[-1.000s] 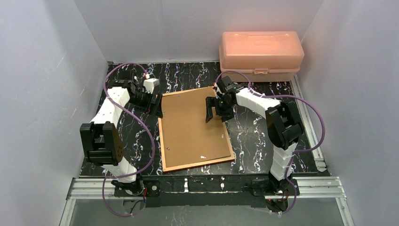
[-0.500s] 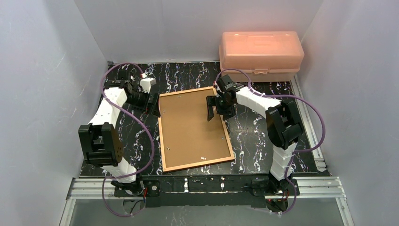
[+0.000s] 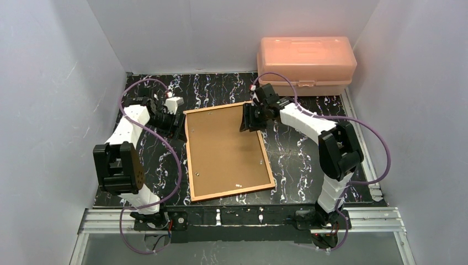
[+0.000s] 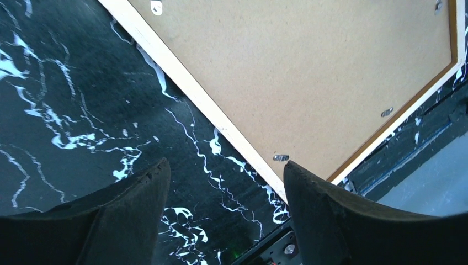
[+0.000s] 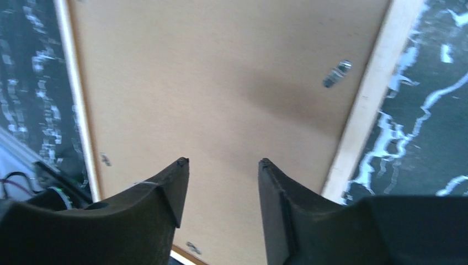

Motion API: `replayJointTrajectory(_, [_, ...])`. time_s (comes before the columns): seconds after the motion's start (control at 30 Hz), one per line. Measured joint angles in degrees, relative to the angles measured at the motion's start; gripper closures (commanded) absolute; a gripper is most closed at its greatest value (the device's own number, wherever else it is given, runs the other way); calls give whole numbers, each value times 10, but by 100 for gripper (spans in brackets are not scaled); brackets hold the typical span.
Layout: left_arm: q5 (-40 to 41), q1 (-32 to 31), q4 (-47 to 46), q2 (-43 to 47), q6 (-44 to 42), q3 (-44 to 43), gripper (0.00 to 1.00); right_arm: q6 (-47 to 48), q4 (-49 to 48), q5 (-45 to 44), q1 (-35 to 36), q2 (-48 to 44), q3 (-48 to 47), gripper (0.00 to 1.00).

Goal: Put the photo into the frame

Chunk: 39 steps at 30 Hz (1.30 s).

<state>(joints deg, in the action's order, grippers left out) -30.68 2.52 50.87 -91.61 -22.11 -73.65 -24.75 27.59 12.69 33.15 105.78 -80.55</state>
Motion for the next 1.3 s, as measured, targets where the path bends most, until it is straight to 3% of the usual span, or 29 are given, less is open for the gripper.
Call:
replayJointTrajectory(0.1, [-3,0,-2,-10,-3,21,36,-19,-48,20,13,-16,14,64])
replayJointTrajectory(0.47, [-38,0,-15,-83,8,49,68,-50,-172,104,115,20,17,90])
replayJointTrajectory(0.53, [-42,0,-16,-91,4,54,69,-42,-183,122,132,32,18,98])
replayJointTrajectory(0.67, [-53,0,-12,-96,-19,63,64,-16,-183,129,153,42,36,99])
replayJointTrajectory(0.87, [-57,-5,-2,-108,-41,73,65,27,-156,65,144,34,47,99])
replayJointTrajectory(1.03, [-48,-12,0,-155,-34,68,73,35,-153,18,104,-48,120,83])
replayJointTrajectory(1.2, [-45,-15,5,-180,-17,54,82,17,-158,-17,0,-194,256,50])
replayJointTrajectory(1.3, [-42,-20,12,-191,-3,39,91,11,-156,-25,-33,-250,305,39])
